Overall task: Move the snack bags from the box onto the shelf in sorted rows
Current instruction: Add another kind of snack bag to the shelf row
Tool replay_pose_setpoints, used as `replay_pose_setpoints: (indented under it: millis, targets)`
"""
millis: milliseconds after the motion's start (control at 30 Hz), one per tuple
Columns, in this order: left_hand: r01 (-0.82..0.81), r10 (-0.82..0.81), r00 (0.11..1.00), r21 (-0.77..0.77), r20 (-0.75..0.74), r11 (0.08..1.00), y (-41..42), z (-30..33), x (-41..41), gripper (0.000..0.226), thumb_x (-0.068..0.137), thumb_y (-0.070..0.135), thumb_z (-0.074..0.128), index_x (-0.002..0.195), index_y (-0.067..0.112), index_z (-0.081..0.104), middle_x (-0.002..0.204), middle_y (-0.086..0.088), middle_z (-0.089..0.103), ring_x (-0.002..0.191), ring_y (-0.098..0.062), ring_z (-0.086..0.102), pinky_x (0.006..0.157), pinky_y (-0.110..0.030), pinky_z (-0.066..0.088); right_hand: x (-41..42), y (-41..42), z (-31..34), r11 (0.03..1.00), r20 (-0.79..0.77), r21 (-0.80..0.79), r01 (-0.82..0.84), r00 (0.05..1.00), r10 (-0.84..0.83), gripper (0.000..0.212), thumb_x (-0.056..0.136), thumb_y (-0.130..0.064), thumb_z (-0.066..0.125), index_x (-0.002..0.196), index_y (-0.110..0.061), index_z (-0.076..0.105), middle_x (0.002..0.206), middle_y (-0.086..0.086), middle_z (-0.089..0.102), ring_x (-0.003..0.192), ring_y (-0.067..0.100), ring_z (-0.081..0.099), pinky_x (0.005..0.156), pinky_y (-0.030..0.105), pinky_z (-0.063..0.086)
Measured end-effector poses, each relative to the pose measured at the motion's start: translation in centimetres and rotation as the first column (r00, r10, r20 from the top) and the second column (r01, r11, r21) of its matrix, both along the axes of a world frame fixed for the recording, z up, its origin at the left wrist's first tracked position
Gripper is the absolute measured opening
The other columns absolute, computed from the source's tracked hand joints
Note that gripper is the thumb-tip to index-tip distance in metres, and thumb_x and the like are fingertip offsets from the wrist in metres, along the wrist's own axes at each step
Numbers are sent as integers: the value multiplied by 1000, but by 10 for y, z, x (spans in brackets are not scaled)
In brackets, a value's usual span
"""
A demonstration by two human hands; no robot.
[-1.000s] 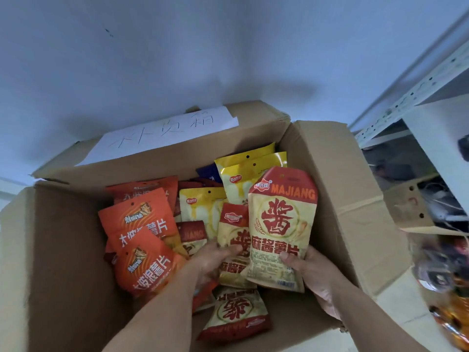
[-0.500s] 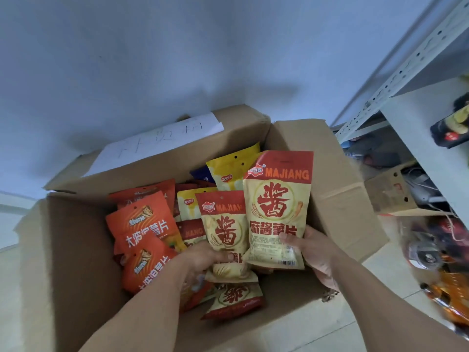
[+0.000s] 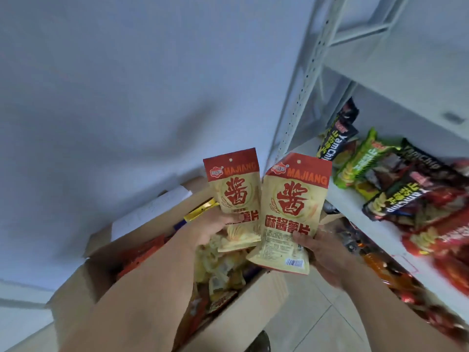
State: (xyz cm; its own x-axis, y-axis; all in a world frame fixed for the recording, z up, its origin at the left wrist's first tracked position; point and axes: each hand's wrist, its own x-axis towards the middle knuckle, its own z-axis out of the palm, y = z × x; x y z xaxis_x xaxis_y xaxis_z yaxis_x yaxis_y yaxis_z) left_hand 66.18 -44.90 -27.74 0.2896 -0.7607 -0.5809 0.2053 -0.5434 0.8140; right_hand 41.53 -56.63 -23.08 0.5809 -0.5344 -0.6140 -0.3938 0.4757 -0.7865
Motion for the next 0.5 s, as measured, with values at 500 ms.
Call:
replay_pose_setpoints:
  millis: [500]
  targets:
    - [414,-346,898,-256,271,873,-251,216,-190,32,84,22,80,114,20,71,109,-1,77,101,-24,73,89,-43,57,-239,-105,167,852,196,-196,486,870,-452,27,96,-14,60,121,-6,65,116,12,74,109,32,70,102,54,49]
